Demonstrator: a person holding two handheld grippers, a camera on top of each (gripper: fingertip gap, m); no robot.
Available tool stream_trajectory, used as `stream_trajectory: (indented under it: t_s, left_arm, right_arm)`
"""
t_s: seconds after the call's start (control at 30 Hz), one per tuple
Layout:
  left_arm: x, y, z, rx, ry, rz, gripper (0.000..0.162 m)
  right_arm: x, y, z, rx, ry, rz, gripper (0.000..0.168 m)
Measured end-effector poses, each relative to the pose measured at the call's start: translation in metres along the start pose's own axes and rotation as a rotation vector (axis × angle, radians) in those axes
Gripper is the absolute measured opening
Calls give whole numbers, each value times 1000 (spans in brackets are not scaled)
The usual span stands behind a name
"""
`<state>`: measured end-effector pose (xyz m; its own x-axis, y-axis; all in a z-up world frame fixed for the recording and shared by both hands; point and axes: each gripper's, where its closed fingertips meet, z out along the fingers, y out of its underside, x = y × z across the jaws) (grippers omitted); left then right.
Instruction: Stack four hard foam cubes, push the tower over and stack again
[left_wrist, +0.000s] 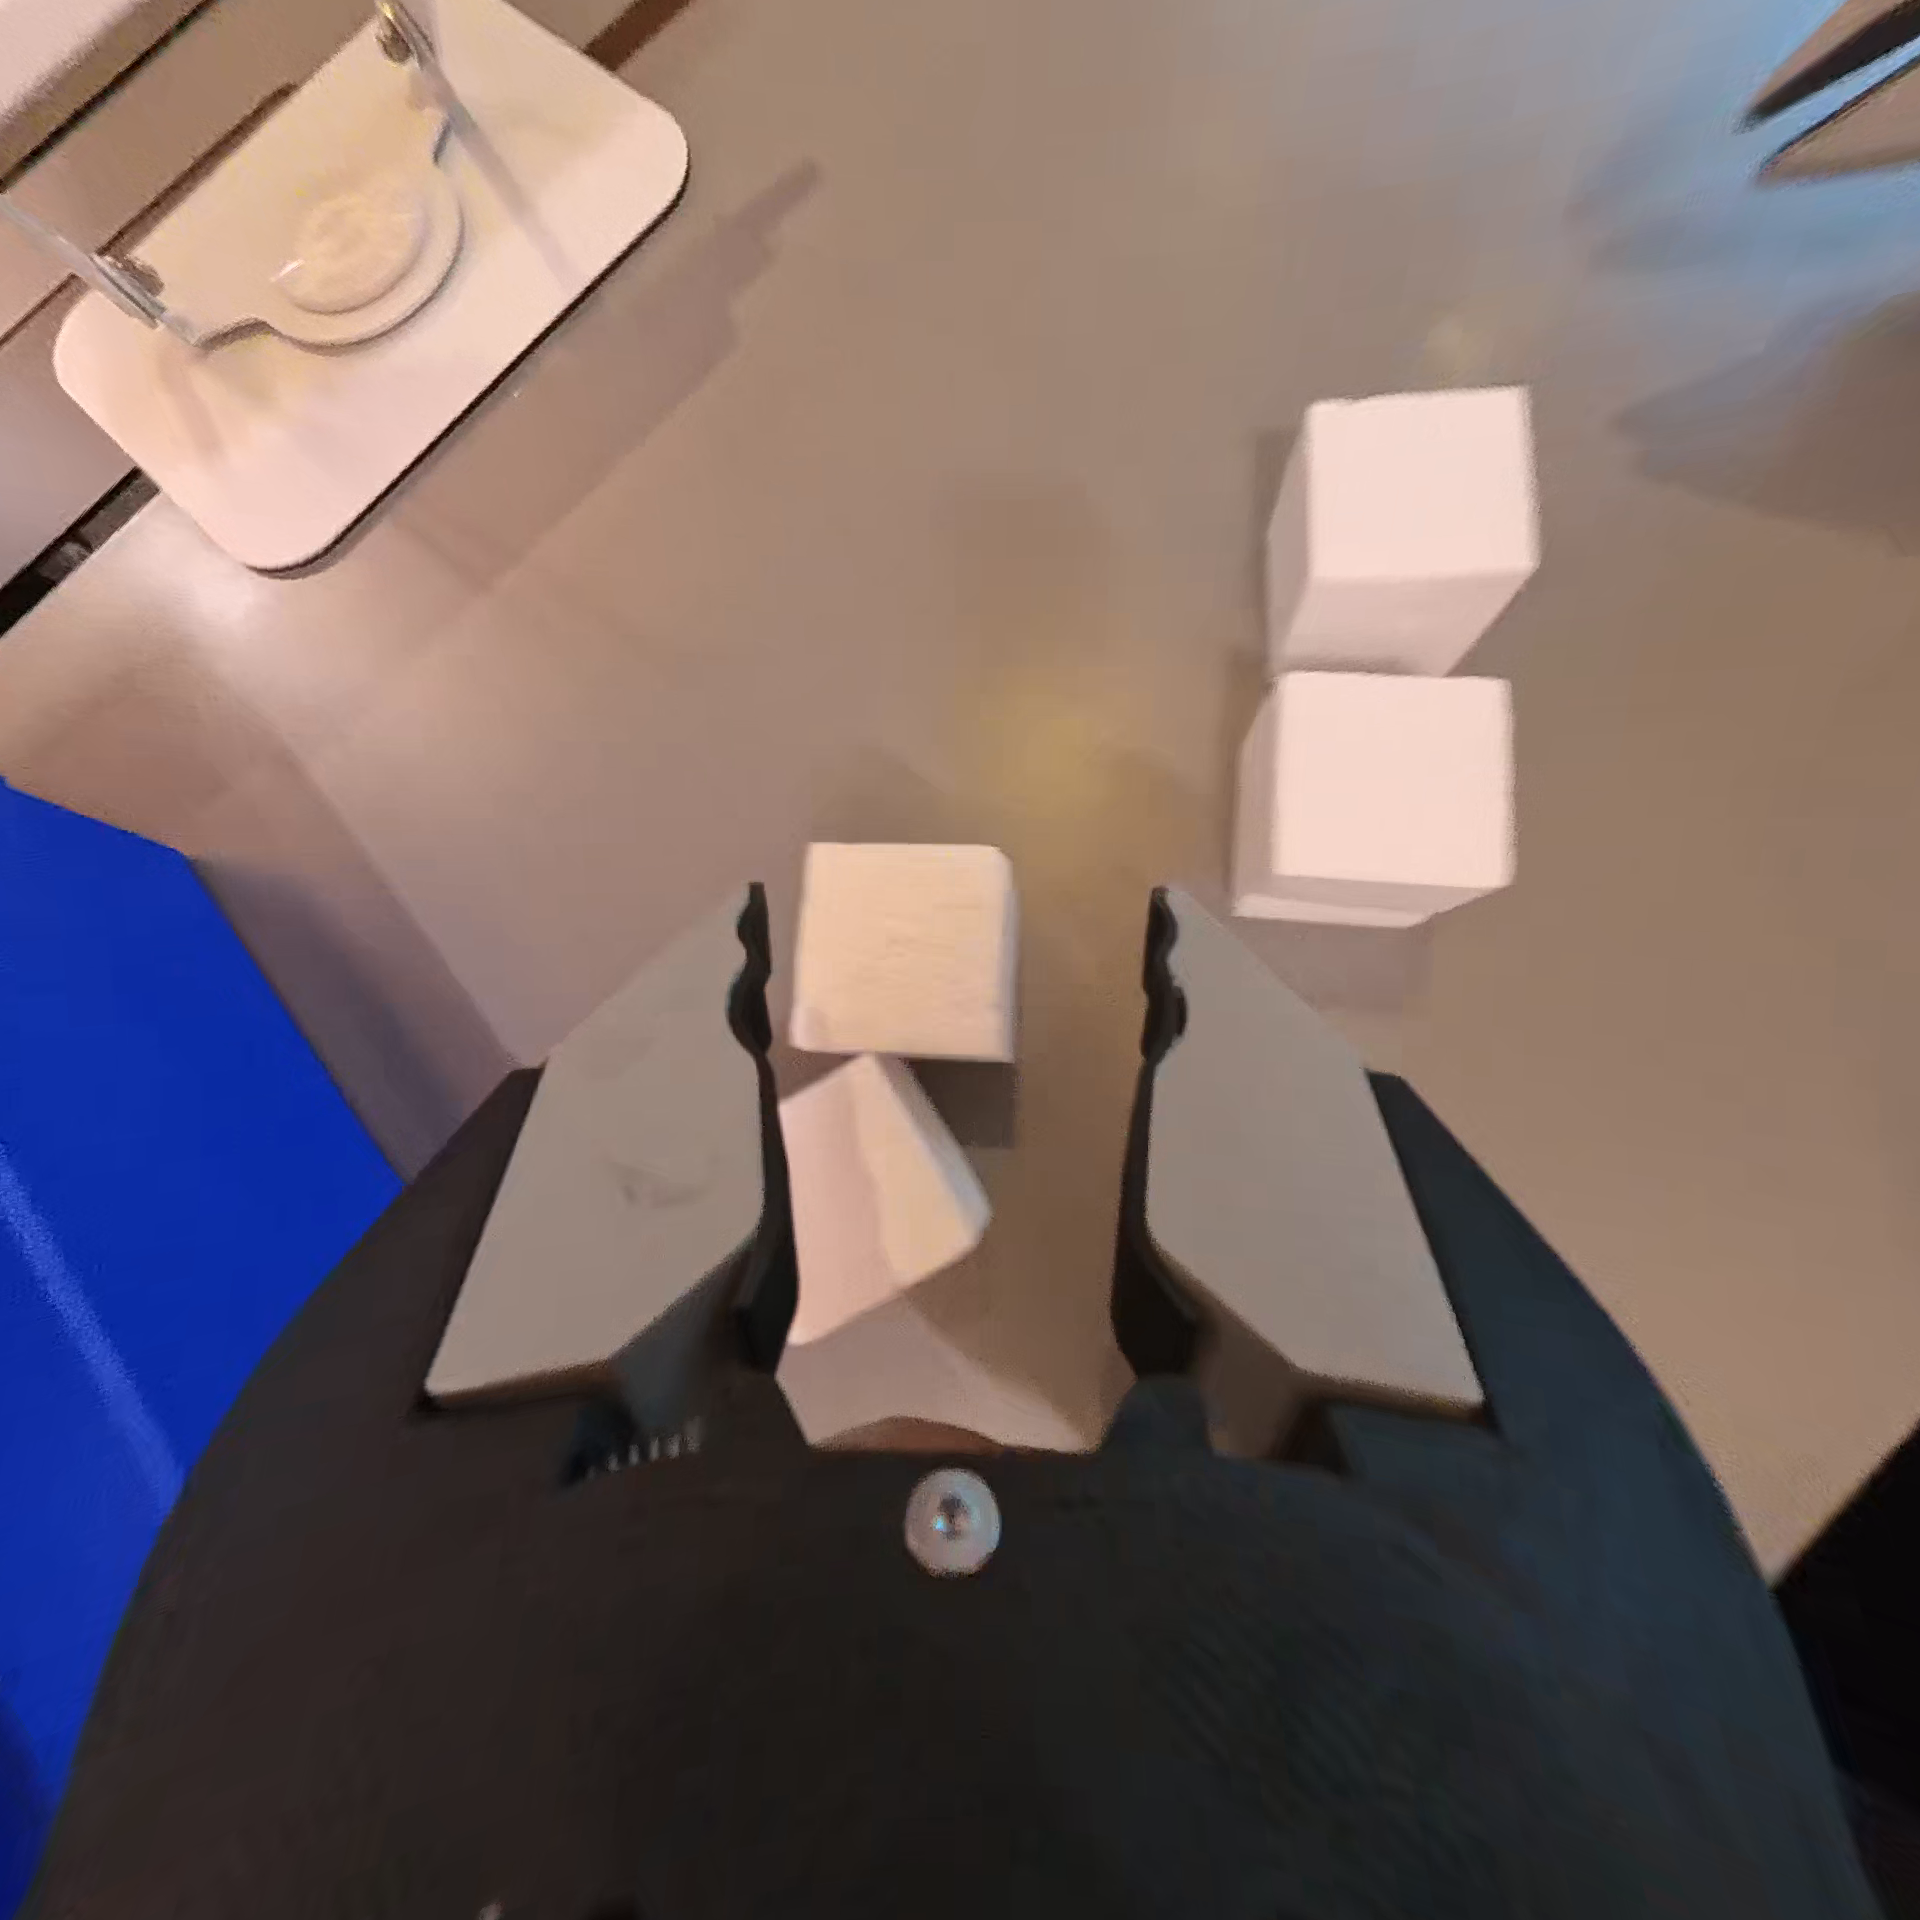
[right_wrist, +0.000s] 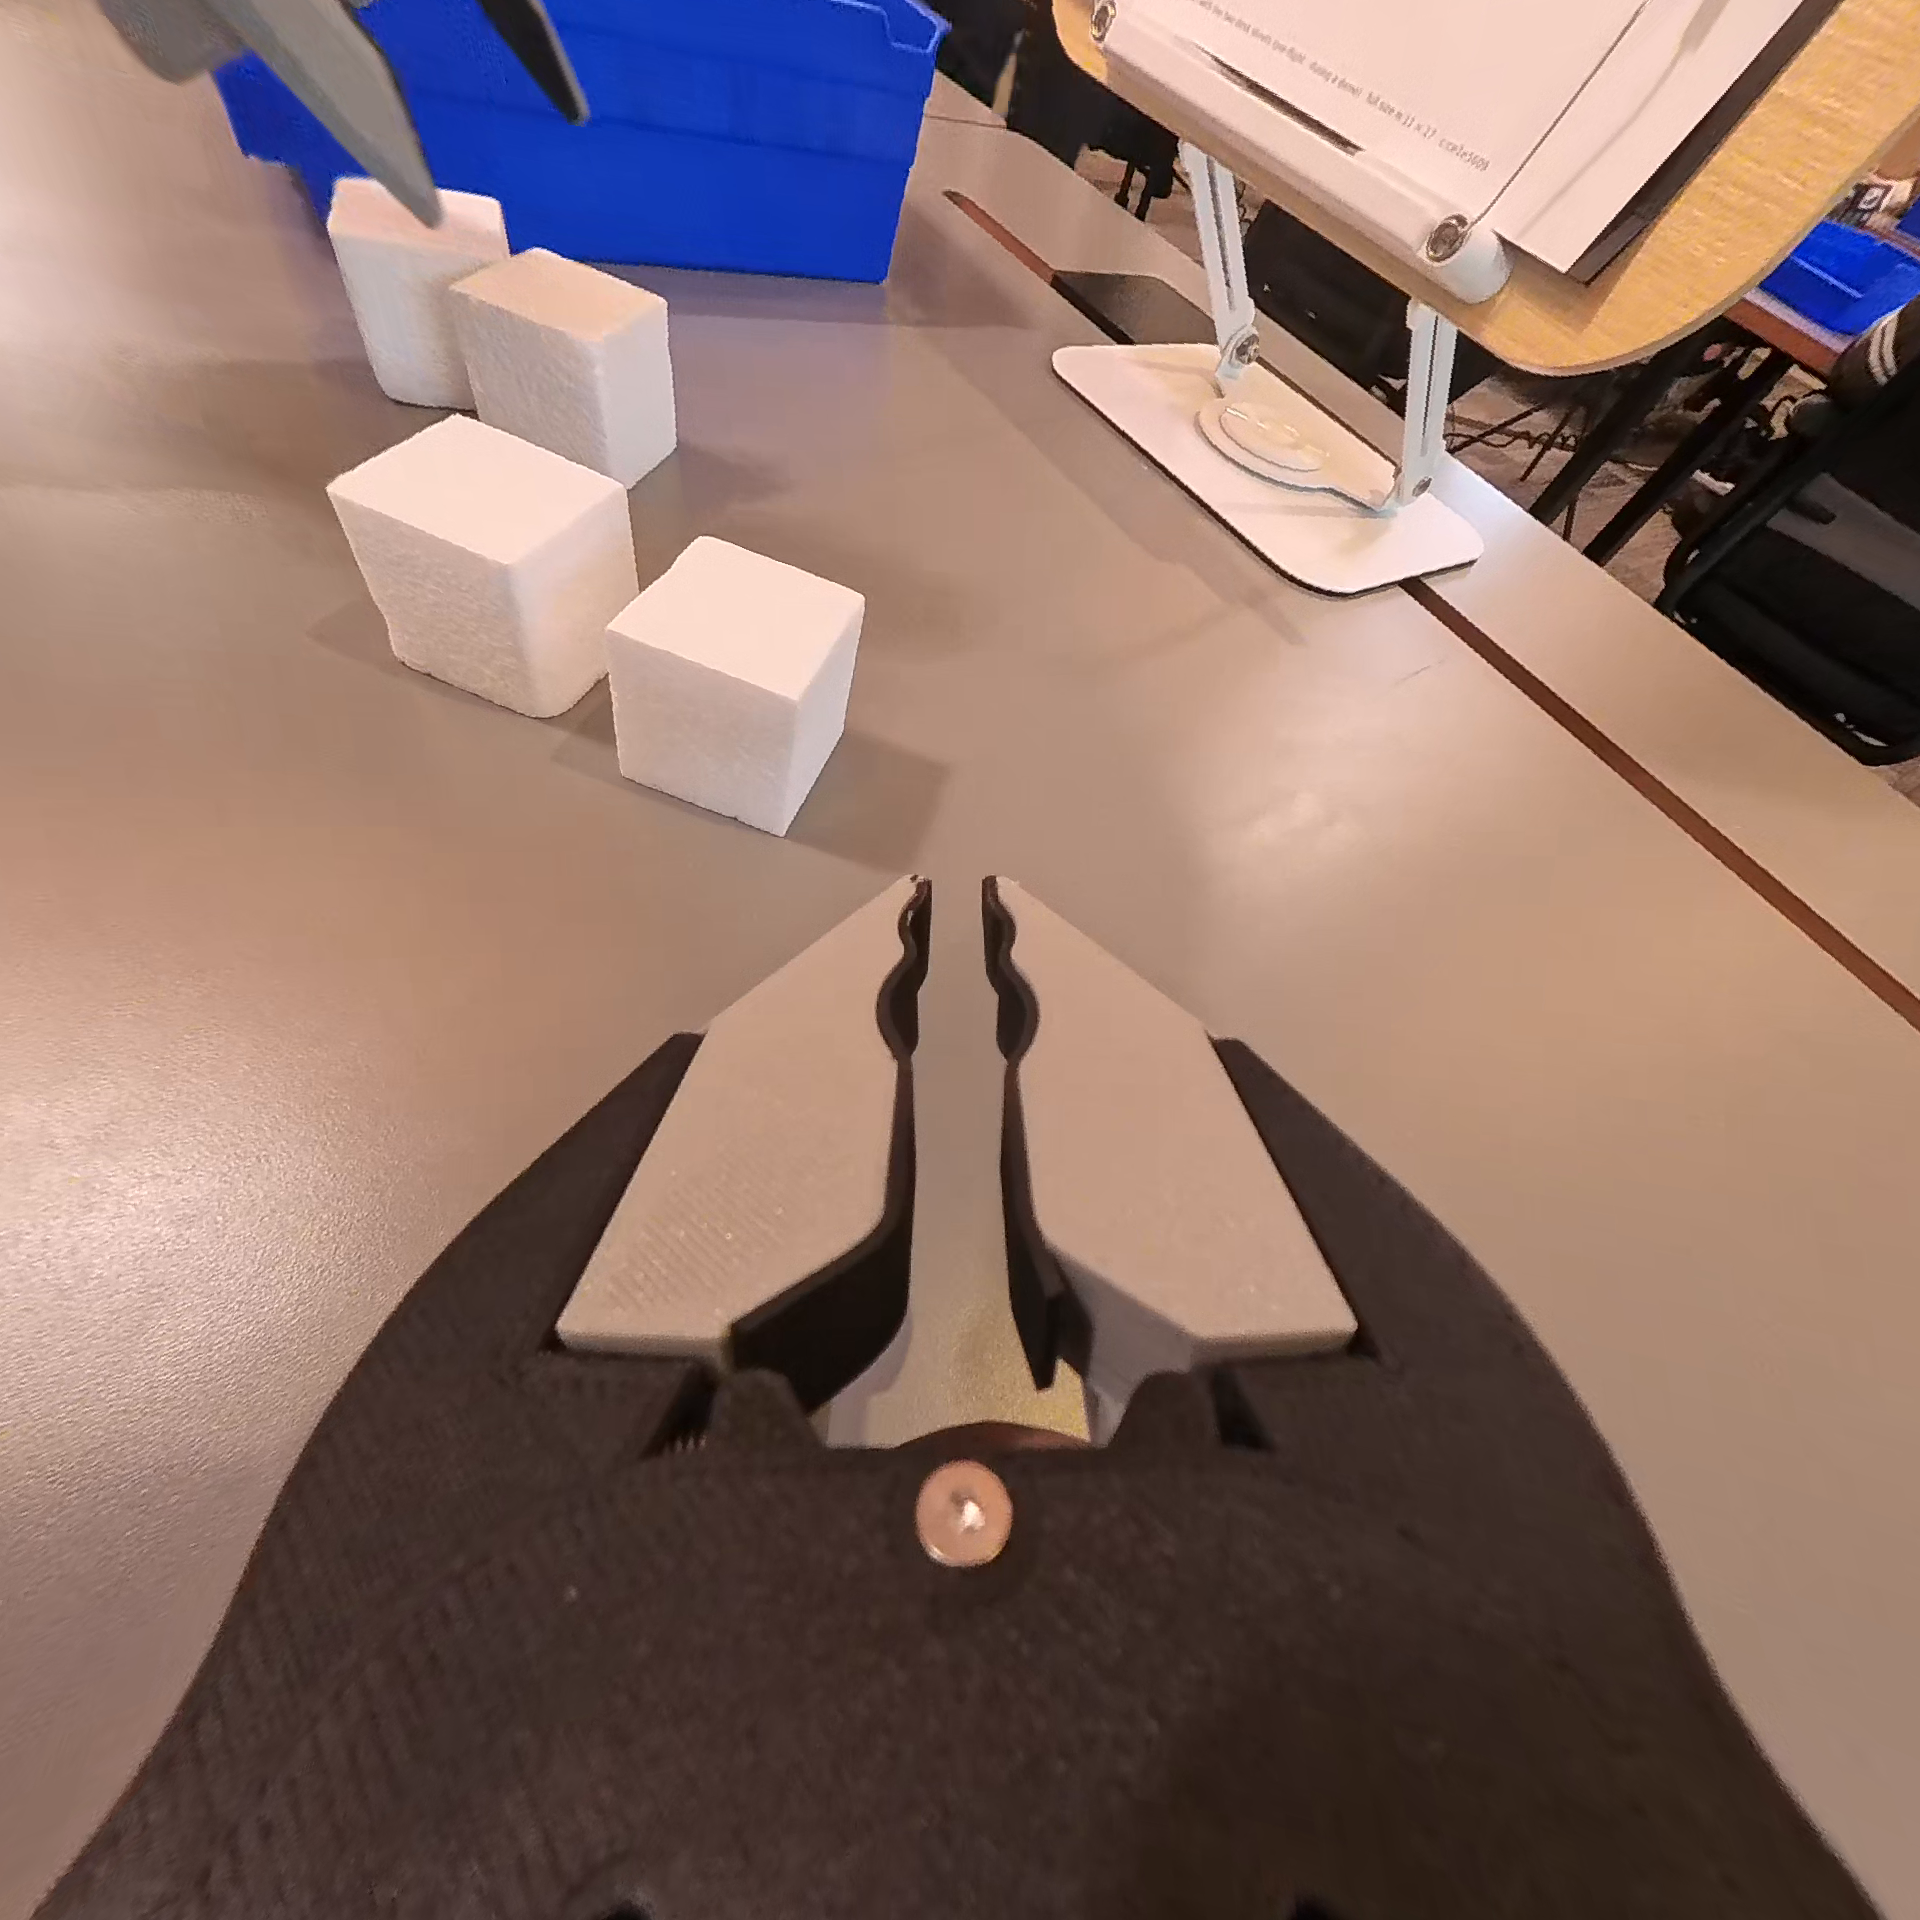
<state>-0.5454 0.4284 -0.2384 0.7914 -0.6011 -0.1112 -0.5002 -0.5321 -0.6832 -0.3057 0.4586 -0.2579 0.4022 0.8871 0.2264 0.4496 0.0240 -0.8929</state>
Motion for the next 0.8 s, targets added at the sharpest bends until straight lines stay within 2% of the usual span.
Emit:
stream_trajectory:
  t_s: [0.1,0.23,0.27,0.3,0.33,0.43,0.57,0.67,0.8]
  left_arm:
    - [-23,5,12,-93,-19,18,72]
    - [-17,27,31,-248,112,-63,74]
    - [-16,34,36,-291,122,-66,70]
    - [-17,40,39,-326,119,-62,55]
    - [-18,43,41,-338,110,-61,55]
    - [-24,33,40,-303,73,-84,54]
    - [-8,-10,15,-135,113,-99,54]
    - [31,-38,-11,-51,212,-64,54]
    - [101,-39,-28,-51,349,56,54]
  right_arm:
    - [0,-2,-1,8,1,-3,7]
    - [-1,-5,-2,19,-6,1,7]
    - [-1,-6,-2,19,-6,2,7]
    - [-2,-6,-2,19,-6,2,7]
    - [-2,-6,-2,20,-8,1,7]
    - [-5,-8,-3,26,-19,-3,7]
    - [-13,-12,-3,42,-58,-4,7]
    - [-15,-13,-3,46,-72,0,8]
    - [-14,-13,-4,45,-63,-2,7]
